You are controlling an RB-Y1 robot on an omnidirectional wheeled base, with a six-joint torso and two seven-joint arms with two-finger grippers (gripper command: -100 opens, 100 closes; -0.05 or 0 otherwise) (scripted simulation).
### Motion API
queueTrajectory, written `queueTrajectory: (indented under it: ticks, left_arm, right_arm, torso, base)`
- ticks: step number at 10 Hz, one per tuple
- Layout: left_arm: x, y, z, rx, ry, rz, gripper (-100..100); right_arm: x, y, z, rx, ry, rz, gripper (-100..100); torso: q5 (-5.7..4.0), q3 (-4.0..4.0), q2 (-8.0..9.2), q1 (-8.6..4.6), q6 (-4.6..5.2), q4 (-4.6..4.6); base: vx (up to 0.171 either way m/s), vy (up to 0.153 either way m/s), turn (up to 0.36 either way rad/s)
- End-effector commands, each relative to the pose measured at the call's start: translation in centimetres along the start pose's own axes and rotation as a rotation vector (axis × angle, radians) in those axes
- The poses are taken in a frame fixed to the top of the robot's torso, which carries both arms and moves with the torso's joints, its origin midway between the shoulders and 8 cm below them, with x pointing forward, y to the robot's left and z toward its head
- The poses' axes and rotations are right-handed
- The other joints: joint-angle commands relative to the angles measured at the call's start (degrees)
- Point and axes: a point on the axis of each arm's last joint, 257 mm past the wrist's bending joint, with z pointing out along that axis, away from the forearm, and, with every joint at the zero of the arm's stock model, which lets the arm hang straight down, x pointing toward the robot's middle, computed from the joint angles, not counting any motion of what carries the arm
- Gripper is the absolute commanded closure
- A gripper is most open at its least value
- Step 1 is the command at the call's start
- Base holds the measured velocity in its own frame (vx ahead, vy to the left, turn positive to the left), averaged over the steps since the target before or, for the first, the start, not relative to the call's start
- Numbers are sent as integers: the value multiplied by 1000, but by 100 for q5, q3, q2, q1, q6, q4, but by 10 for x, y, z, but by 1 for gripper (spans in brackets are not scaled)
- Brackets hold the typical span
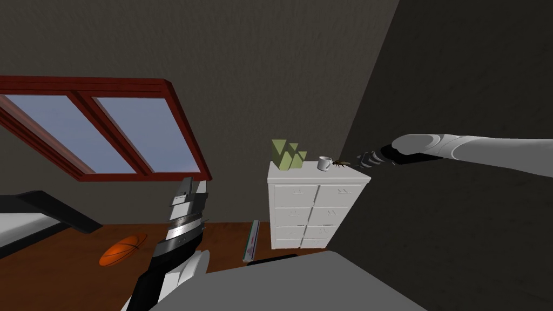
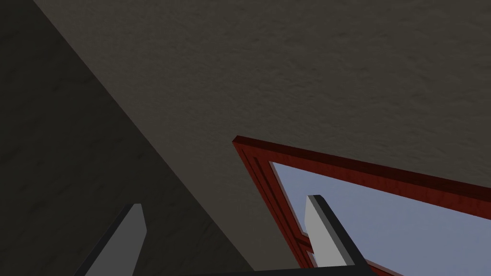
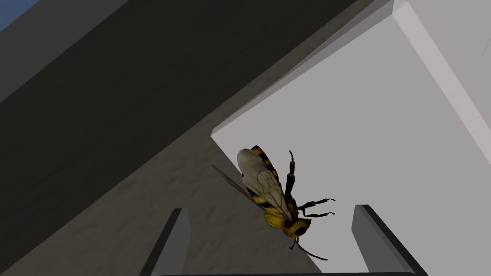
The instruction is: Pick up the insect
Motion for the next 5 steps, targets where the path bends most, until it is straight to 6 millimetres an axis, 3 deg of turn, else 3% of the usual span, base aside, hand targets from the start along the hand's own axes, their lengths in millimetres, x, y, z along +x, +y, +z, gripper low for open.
queueTrajectory:
  ticks: [1,3,4,5]
  left_arm:
    - [0,0,0,0,0,0,0]
    - [0,0,0,0,0,0,0]
    - [0,0,0,0,0,0,0]
    - [0,0,0,0,0,0,0]
  right_arm:
    - [-12,7,12,-20,8,-32,-100]
    - [-19,16,23,-44,19,-58,-100]
    - [-17,13,19,-36,15,-47,-100]
    - [-17,13,19,-38,16,-50,0]
  torso:
    - [0,0,0,0,0,0]
    - [-1,-6,-10,-3,-1,-3]
    - [-1,-4,-7,-1,1,-2]
    - [1,3,5,6,3,2]
  base:
    - [61,-47,31]
    - [60,-46,32]
    - [22,-16,10]
    - [5,-3,0]
